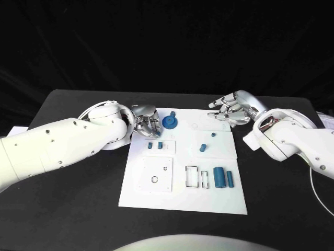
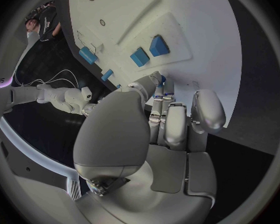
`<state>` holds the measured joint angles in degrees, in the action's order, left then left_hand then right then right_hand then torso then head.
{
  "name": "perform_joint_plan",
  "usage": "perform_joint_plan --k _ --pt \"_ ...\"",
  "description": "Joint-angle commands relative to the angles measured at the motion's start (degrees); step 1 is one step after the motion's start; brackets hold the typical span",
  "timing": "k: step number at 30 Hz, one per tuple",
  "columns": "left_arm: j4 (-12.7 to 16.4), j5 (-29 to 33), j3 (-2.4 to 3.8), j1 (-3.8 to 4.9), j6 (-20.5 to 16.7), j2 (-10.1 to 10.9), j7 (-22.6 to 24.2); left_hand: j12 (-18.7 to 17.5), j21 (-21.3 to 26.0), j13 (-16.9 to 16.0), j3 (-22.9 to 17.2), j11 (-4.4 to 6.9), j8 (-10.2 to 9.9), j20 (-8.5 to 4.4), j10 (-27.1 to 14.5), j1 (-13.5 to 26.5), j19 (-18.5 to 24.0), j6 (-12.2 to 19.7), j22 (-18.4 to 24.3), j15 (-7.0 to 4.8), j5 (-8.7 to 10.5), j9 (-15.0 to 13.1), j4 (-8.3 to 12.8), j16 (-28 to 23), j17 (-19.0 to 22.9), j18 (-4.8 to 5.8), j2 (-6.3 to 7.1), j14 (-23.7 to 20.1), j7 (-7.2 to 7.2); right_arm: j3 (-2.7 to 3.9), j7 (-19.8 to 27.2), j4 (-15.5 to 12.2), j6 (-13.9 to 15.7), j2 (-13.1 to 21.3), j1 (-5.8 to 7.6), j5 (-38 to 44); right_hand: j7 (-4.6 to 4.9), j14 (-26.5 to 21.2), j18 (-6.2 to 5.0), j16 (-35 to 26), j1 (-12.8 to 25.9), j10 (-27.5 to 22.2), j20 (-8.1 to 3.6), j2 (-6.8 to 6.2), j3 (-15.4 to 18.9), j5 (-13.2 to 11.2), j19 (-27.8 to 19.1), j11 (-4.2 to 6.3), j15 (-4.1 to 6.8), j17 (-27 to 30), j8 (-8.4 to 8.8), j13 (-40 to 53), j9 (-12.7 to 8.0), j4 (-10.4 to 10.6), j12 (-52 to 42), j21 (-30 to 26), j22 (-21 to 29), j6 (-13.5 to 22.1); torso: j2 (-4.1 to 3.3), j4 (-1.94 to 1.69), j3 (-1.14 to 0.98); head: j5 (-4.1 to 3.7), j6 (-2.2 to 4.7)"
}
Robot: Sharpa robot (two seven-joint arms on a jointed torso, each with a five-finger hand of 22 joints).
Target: Assemble the parts on the task board
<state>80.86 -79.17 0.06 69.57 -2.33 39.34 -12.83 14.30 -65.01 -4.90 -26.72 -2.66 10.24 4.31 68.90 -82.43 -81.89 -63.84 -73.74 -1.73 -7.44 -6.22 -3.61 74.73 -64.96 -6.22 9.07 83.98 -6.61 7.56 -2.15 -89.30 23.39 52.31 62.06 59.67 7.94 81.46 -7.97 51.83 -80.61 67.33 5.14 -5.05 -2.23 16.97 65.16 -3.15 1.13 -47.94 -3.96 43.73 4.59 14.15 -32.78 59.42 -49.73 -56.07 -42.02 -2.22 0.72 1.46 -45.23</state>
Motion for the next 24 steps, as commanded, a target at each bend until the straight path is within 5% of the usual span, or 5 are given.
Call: perform_joint_plan --k 1,17,24 --pt "-0.25 -0.48 -0.12 -0.11 1.52 -0.25 -0.64 -0.36 -0.15 0.04 -0.21 -0.09 -0.28 -0.21 0.17 0.55 -0.25 -0.48 -0.07 -0.05 0.37 0.0 -0.01 0.19 -0.02 0.98 0.18 1.73 0.04 -0.01 0.51 -0.03 -0.73 -0.11 -0.05 0.19 0.31 0.56 -0.65 -0.32 -0.01 0.12 0.05 0.29 -0.03 0.38 -0.33 0.05 0.03 0.02 -0.15 -0.05 0.02 0.18 0.28 -0.28 0.05 -0.12 0.01 0.02 -0.01 0.01 0.01" --pt "-1.0 -0.57 -0.21 -0.11 4.37 -0.6 -1.89 -0.64 0.0 0.07 -0.24 -0.16 -0.56 -0.19 0.0 0.65 -0.17 -0.25 -0.04 -0.02 0.48 0.11 0.05 0.1 0.21 0.95 0.21 1.69 -0.01 -0.02 0.45 -0.04 -0.9 -0.05 -0.05 0.19 0.31 0.56 -0.65 -0.32 -0.01 0.12 0.05 0.29 -0.03 0.38 -0.33 0.05 0.03 0.02 -0.15 -0.05 0.02 0.18 0.28 -0.28 0.05 -0.12 -0.04 0.05 -0.04 0.04 -0.13" --pt "-0.96 -0.58 -0.21 -0.11 5.01 -0.66 -2.01 -1.98 0.17 0.36 -0.2 -0.94 -2.31 0.17 -1.34 1.14 0.02 1.93 -0.15 0.55 0.53 0.87 0.24 0.08 0.63 0.97 0.88 1.58 -0.85 -0.03 0.25 0.04 -0.88 -0.07 -0.06 0.32 0.31 0.6 -0.65 -0.44 -0.02 0.12 0.05 0.3 -0.05 0.42 -0.32 0.05 0.03 0.02 -0.16 -0.14 0.03 0.2 0.31 -0.4 0.16 -0.13 0.0 -0.07 0.01 -0.04 -0.04"
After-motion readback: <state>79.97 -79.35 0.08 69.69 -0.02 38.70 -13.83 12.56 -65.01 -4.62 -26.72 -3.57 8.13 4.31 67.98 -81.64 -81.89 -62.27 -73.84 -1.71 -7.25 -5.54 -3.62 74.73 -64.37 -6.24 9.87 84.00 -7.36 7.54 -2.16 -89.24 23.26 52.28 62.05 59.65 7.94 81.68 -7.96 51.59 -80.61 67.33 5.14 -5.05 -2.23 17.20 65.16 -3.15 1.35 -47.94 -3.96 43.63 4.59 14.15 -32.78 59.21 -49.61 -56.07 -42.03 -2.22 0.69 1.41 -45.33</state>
